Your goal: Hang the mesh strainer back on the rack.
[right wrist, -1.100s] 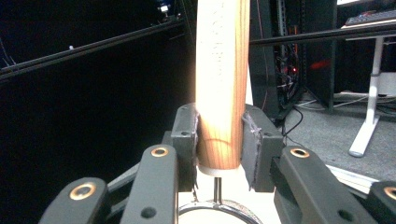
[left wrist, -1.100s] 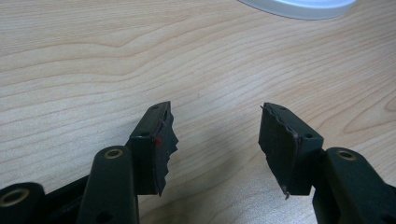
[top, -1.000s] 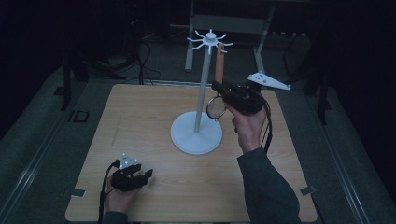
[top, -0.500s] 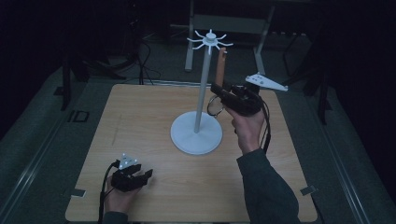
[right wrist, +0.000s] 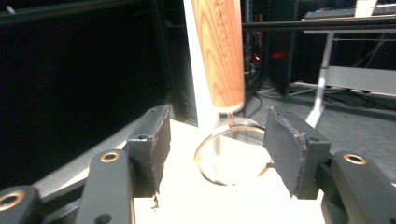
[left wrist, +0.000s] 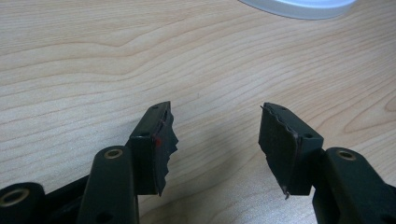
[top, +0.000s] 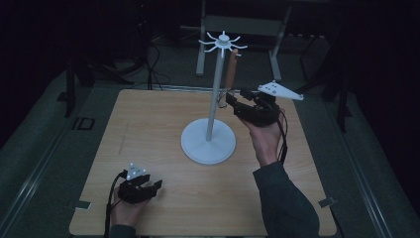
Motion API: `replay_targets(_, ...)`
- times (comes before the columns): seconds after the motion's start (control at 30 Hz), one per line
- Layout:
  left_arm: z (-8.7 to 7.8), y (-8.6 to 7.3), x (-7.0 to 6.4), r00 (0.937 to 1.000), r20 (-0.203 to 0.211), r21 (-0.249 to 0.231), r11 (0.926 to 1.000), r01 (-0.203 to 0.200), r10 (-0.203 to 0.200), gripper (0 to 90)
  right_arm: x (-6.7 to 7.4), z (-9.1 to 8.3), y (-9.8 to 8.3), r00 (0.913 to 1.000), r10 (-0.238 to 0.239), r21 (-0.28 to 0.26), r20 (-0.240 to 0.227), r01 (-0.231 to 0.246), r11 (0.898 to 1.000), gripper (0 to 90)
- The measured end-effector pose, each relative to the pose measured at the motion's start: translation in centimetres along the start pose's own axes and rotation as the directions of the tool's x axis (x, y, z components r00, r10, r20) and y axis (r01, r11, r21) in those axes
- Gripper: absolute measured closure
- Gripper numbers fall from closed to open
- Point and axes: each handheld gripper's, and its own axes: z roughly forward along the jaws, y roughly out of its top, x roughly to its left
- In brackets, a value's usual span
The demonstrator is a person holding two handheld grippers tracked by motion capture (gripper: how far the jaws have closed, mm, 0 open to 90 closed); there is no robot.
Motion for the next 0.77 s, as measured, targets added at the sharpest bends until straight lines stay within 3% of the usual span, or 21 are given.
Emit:
replay_targets(0.27, 0.0, 0.0, 0.0, 1.0000, -0.003, 0.001, 1.0000, -0.001, 0.001, 45.0, 0.2, -0.5, -0.4, 0.9954, -0.085, 0.065, 0.044, 0.082, 0.995, 35.2)
replay_targets(0.5, 0.1, 0.0, -0.1, 1.0000, -0.003, 0.005, 1.0000, -0.002, 0.002, 45.0, 0.3, -0.7, -1.2, 0.9907, -0.124, 0.109, 0.056, 0.117, 0.987, 34.0)
replay_targets(0.67, 0.1, 0.0, -0.1, 1.0000, -0.004, 0.004, 1.0000, -0.002, 0.002, 45.0, -0.1, -0.8, -2.5, 0.9869, -0.150, 0.168, 0.061, 0.138, 0.976, 33.0)
replay_targets(0.77, 0.0, 0.0, 0.0, 1.0000, -0.004, 0.001, 1.0000, 0.000, 0.000, 45.0, -0.6, -0.9, -4.3, 0.9857, -0.161, 0.231, 0.050, 0.145, 0.962, 31.8)
